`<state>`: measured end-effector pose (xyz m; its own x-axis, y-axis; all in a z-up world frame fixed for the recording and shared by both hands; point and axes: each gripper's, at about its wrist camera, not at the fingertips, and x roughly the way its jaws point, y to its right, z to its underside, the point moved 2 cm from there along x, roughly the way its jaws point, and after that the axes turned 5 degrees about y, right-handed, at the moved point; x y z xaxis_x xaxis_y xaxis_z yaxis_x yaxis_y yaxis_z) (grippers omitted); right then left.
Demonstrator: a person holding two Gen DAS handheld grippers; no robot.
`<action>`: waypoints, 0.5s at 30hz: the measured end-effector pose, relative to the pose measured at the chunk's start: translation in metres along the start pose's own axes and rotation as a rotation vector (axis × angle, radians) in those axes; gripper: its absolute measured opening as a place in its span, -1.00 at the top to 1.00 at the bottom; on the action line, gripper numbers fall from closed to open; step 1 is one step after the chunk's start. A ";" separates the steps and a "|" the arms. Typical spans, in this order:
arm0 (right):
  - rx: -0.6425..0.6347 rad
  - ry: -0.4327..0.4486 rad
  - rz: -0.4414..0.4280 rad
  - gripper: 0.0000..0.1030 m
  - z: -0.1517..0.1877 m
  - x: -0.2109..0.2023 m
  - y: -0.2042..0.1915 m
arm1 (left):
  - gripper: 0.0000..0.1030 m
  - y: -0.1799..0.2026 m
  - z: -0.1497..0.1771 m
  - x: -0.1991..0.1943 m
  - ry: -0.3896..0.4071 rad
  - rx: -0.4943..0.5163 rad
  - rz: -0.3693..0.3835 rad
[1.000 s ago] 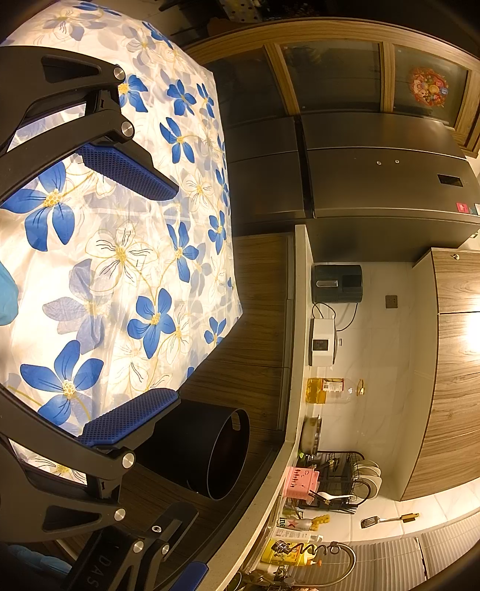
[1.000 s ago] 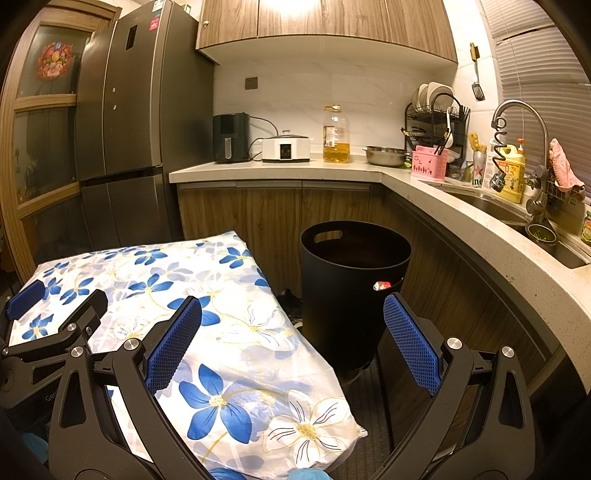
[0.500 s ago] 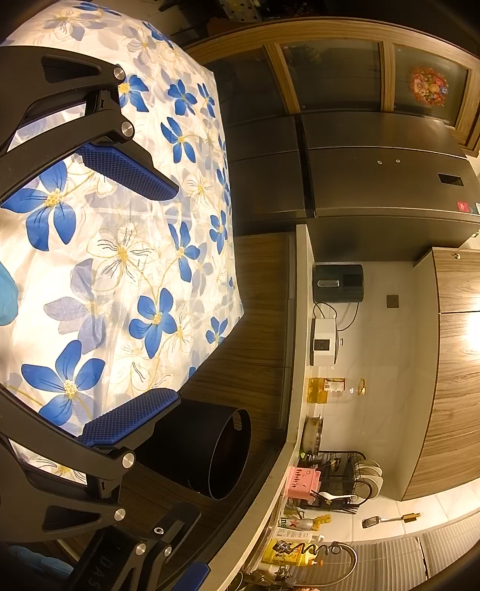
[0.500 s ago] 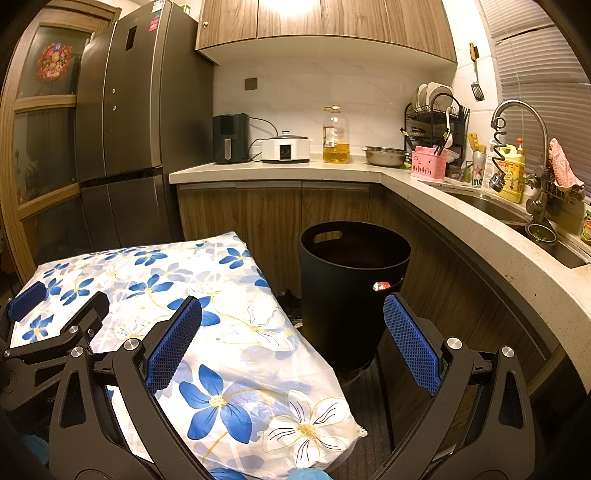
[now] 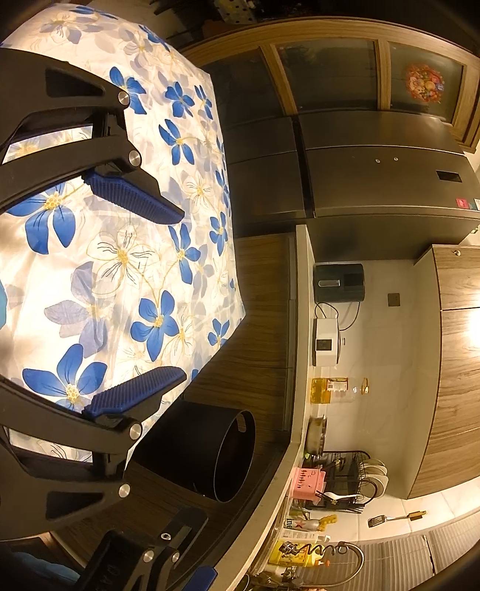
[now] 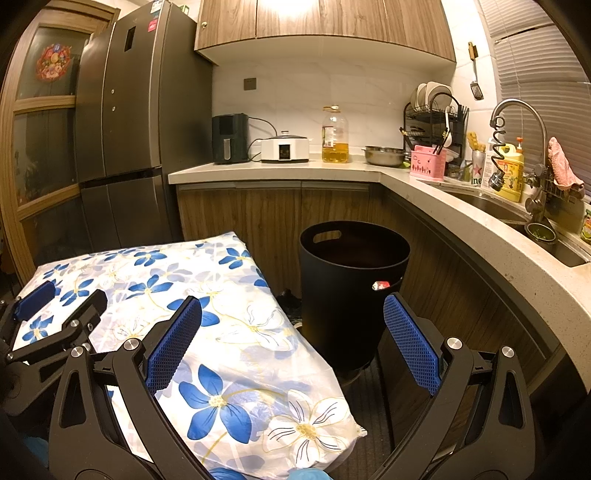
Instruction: Collect trash
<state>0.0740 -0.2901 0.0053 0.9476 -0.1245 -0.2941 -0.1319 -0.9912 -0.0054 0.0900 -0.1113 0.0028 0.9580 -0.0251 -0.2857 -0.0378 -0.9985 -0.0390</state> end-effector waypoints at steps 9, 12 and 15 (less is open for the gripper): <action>0.000 0.000 0.001 -0.90 0.000 0.001 -0.002 | -0.71 0.001 0.002 0.001 -0.006 0.021 -0.003; 0.003 0.000 0.002 -0.90 0.001 0.000 -0.001 | -0.73 0.000 0.001 -0.002 0.005 0.016 -0.003; 0.003 0.001 0.002 -0.90 0.001 0.000 -0.002 | -0.73 -0.004 0.000 -0.002 0.004 -0.005 0.002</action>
